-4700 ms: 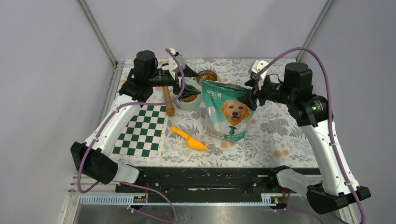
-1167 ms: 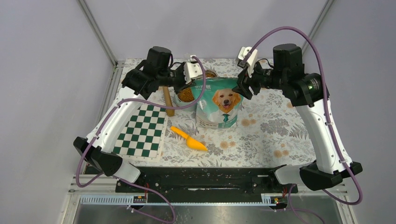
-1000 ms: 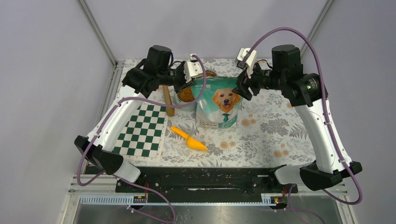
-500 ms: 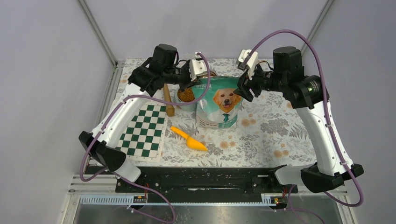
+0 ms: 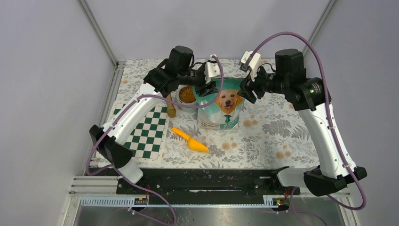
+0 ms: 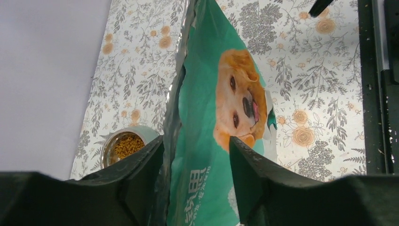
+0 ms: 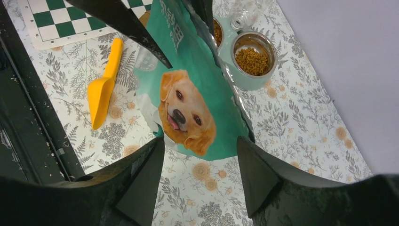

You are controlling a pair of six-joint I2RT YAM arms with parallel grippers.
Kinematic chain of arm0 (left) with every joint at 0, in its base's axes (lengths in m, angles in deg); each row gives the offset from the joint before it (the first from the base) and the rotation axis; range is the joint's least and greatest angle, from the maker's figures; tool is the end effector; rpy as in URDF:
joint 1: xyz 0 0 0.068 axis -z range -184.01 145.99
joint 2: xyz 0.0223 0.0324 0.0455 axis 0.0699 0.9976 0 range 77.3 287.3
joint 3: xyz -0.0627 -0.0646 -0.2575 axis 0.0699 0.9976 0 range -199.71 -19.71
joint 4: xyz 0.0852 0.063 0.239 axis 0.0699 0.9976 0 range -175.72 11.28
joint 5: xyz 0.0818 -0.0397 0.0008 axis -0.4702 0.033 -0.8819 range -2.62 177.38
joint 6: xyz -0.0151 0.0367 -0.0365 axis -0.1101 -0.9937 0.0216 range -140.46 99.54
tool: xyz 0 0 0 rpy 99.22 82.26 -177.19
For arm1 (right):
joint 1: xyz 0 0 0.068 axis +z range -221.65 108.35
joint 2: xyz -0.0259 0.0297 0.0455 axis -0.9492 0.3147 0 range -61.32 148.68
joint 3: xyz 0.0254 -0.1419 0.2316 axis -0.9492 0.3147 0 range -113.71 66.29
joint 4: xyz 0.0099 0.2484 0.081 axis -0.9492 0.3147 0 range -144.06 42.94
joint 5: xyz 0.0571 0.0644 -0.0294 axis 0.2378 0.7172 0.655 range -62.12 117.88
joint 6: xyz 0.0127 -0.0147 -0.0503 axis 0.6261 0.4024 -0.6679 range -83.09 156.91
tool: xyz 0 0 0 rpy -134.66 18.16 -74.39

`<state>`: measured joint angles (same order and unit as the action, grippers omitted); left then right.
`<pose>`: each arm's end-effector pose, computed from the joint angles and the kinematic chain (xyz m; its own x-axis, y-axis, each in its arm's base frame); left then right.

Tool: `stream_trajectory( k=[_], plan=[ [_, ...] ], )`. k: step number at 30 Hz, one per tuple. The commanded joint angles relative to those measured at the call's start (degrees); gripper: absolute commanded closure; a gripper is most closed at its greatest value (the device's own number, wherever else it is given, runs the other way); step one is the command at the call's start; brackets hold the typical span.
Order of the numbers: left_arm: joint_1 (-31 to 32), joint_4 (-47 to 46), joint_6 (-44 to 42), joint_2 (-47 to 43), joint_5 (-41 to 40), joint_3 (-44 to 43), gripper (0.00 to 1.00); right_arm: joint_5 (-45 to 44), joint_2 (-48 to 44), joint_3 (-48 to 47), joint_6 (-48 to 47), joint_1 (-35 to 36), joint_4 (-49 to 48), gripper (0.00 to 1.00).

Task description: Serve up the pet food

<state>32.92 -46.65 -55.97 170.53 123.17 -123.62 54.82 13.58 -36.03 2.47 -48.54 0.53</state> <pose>0.2712 -0.2299 0.4325 0.2127 0.4296 -0.8776 0.9523 0.1101 0.2847 0.2101 0.1072 0.4862 0.0612 -0.5219 -0.8508 -0.8318 0.4445 -0.3325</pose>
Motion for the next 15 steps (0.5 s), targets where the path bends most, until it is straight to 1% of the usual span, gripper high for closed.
stream_trajectory(
  k=[1,4,5,7,9,10,11,12,15],
  plan=[
    [1.71,-3.47,-1.05,0.75,-3.66,-2.93,0.51,-1.55,-2.36,0.54,1.01,-0.76,-2.36,0.35],
    [2.28,-3.48,-1.92,1.03,-5.55,-3.13,0.72,-2.0,-2.59,0.71,0.99,-0.88,-2.45,0.34],
    [2.33,-3.46,-2.08,1.04,-5.71,-3.2,0.76,-2.16,-2.67,0.79,1.03,-0.9,-2.47,0.35],
    [2.37,-3.47,-2.34,1.11,-5.84,-3.3,0.79,-2.62,-2.96,1.06,1.04,-1.04,-2.51,0.35],
    [2.51,-3.47,-2.78,0.99,-5.86,-3.24,0.84,-2.92,-3.27,1.37,1.04,-1.14,-2.96,0.34],
    [2.49,-3.43,-3.11,0.9,-5.83,-3.16,0.88,-2.99,-3.46,1.51,1.04,-1.18,-3.09,0.34],
    [2.48,-3.02,-3.67,0.85,-5.62,-3.18,0.97,-3.07,-3.58,1.53,1.04,-1.22,-3.14,0.34],
    [2.53,-2.69,-3.84,0.83,-5.63,-3.21,1.0,-3.2,-3.68,1.64,1.09,-1.23,-3.31,0.34],
    [2.71,-2.61,-4.0,0.94,-5.96,-3.21,1.0,-3.46,-3.78,1.78,1.12,-1.32,-3.61,0.34]
  ],
)
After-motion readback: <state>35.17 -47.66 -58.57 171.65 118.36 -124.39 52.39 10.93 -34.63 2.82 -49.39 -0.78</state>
